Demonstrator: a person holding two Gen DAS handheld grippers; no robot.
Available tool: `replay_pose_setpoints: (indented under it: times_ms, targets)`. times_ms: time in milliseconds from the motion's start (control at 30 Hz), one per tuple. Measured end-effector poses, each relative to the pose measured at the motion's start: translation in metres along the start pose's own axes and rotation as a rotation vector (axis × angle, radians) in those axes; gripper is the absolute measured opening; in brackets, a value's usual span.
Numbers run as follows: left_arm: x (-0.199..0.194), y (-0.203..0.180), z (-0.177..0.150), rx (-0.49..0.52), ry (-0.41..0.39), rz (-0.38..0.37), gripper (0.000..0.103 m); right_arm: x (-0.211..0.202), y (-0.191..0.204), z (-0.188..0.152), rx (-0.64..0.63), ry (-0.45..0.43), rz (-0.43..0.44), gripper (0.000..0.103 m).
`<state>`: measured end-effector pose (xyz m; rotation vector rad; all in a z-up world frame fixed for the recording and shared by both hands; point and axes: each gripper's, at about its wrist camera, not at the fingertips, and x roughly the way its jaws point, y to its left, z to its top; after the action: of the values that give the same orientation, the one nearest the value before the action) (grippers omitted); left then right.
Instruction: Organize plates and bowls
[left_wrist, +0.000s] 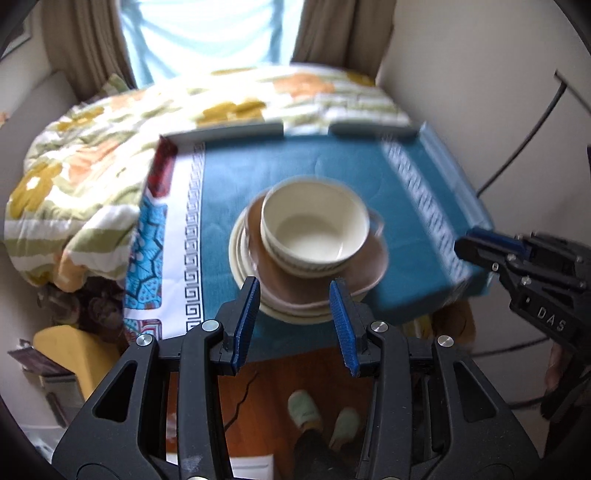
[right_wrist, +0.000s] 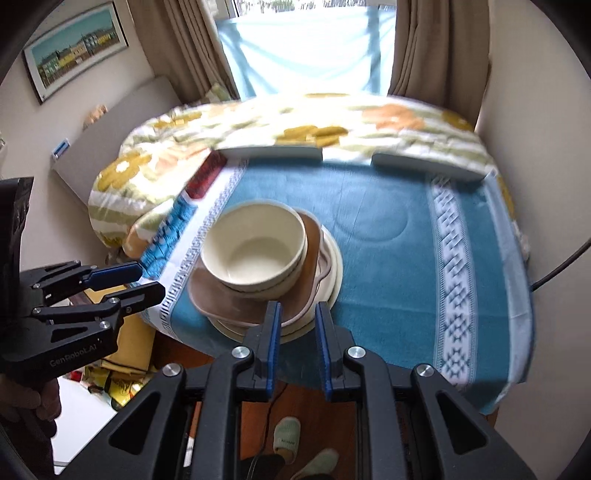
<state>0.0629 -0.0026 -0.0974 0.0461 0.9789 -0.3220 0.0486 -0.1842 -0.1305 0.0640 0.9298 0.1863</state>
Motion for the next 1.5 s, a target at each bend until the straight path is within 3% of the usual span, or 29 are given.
replay_pose_setpoints:
  times_ms: [33, 67, 100, 133, 167, 233, 300, 667, 1500]
  targets:
    - [-0.017, -0.004, -0.001, -0.014, -0.049, 0.005, 0.042, -0.016, 0.0, 0.0, 0.004, -0.032, -0.005, 0.025]
    - [-0.035, -0.008, -0.002, -0.025, -0.102, 0.014, 0.057, -0.035, -0.001, -0.001, 0.009, -0.074, -0.014, 0.05]
    - [-0.054, -0.013, -0.004, -0.036, -0.162, 0.028, 0.069, -0.048, -0.002, -0.001, 0.009, -0.105, -0.019, 0.068]
    - [-0.077, -0.02, -0.009, -0.049, -0.24, 0.053, 0.092, -0.063, -0.003, -0.002, 0.006, -0.143, -0.023, 0.098]
    - [-0.092, -0.026, -0.013, -0.054, -0.299, 0.07, 0.103, -0.079, -0.003, -0.004, 0.0, -0.184, -0.028, 0.102]
    - [-0.125, -0.04, -0.025, -0.045, -0.435, 0.097, 0.103, -0.107, -0.002, -0.009, -0.008, -0.259, -0.066, 0.102]
    - [-0.145, -0.054, -0.034, -0.037, -0.486, 0.125, 0.103, -0.135, -0.003, -0.018, -0.01, -0.348, -0.102, 0.102]
    - [-0.18, -0.084, -0.064, -0.025, -0.539, 0.176, 0.103, -0.198, -0.018, -0.061, 0.048, -0.494, -0.201, 0.102]
    - [-0.184, -0.089, -0.071, -0.024, -0.51, 0.199, 0.103, -0.198, -0.011, -0.07, 0.064, -0.476, -0.241, 0.102]
